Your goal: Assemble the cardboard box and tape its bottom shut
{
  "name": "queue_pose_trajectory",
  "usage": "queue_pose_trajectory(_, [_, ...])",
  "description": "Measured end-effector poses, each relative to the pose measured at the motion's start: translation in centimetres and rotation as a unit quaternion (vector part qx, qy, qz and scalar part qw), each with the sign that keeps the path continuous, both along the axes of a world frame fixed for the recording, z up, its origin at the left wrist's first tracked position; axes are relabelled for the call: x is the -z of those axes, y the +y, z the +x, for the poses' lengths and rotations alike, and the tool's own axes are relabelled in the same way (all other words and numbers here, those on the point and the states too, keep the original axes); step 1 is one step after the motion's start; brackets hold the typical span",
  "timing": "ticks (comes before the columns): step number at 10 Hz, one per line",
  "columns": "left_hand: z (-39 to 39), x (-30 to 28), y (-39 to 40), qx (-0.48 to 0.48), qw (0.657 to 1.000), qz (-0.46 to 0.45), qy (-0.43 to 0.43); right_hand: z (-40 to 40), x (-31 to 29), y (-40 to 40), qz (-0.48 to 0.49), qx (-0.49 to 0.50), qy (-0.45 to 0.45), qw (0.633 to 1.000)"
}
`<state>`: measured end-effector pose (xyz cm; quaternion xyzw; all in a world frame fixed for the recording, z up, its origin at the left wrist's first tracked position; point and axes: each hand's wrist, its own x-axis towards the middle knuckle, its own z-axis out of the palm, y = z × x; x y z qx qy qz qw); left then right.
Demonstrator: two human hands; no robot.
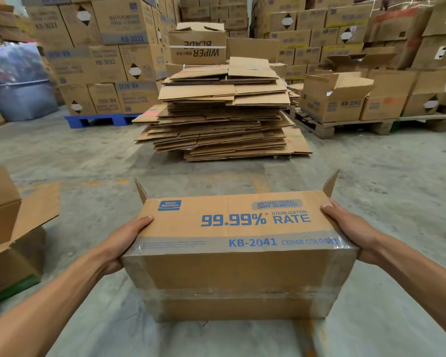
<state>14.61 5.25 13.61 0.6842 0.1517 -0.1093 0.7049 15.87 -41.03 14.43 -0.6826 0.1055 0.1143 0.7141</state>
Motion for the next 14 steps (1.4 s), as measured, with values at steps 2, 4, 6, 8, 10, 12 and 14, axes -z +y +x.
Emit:
queue_pose_trajectory(2, [-1.4, -2.3, 0.8, -0.021, 0.991, 0.053, -0.122, -0.6, -2.1, 1.5, -0.06, 0.015, -0.14, 0.988])
queue_pose_trajectory(4, [-4.3, 0.7, 1.1, -0.078, 0.949, 0.144, -0.268, -2.9, 0.3, 3.1, -0.201, 0.045, -0.295, 0.933])
queue_pose_trajectory(6, [-7.2, 7.4, 0.4, -0.052, 0.965, 0.172, -0.189, -5.4, 5.7, 2.7, -0.27, 0.013, -0.229, 0.935])
queue_pose_trajectory(8, [-6.7, 10.1, -0.6, -0.079, 0.97, 0.156, -0.17, -5.4, 8.0, 3.1, -0.298, 0.042, -0.199, 0.933])
queue_pose_trajectory(10, [-6.0, 12.8, -0.8, -0.129, 0.968, 0.18, -0.116, -5.0, 10.9, 3.5, -0.328, 0.08, -0.119, 0.934])
queue_pose_trajectory(12, [-4.9, 14.5, -0.9, -0.171, 0.952, 0.249, -0.042, -5.2, 13.5, 4.5, -0.332, 0.078, -0.028, 0.94])
queue_pose_trajectory(14, [-4.7, 16.4, -0.9, -0.146, 0.955, 0.238, 0.102, -5.5, 15.3, 6.5, -0.275, 0.071, 0.112, 0.952])
